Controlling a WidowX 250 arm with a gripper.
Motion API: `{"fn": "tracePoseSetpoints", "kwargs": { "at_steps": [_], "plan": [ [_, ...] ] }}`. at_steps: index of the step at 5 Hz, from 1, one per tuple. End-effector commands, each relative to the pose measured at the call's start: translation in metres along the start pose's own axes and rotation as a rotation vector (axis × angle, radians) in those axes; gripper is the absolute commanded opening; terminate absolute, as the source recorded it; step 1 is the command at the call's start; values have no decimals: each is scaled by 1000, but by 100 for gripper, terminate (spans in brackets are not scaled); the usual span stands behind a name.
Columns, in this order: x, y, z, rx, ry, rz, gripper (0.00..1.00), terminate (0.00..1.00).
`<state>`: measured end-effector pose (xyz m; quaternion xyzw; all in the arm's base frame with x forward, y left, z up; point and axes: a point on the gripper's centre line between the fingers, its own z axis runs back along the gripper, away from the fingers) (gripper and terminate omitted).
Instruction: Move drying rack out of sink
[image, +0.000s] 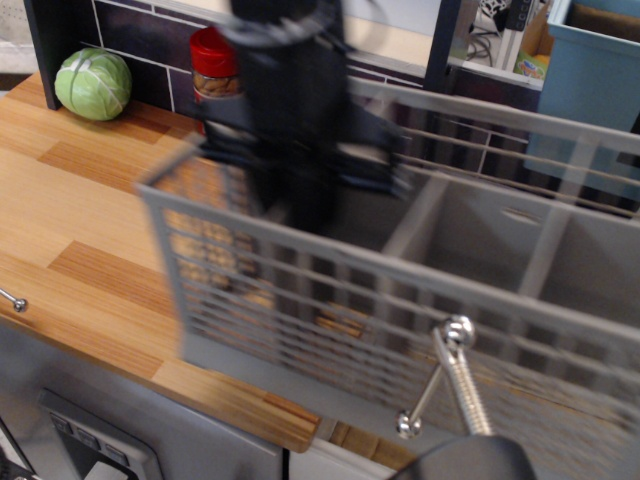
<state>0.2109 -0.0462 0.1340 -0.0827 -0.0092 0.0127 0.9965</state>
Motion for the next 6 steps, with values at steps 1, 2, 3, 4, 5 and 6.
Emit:
{"fn": "tracePoseSetpoints", "kwargs": {
  "at_steps": [1,2,3,4,5,6],
  "plan": [
    [24,62,27,65,22,-38,0,0],
    [23,88,43,67,26,-83,0,0],
    [35,115,62,114,-16,-68,0,0],
    [28,122,59,158,-67,-45,0,0],
    [34,128,62,191,-130,84,100,0],
    [34,128,62,191,-130,84,100,100]
  ]
}}
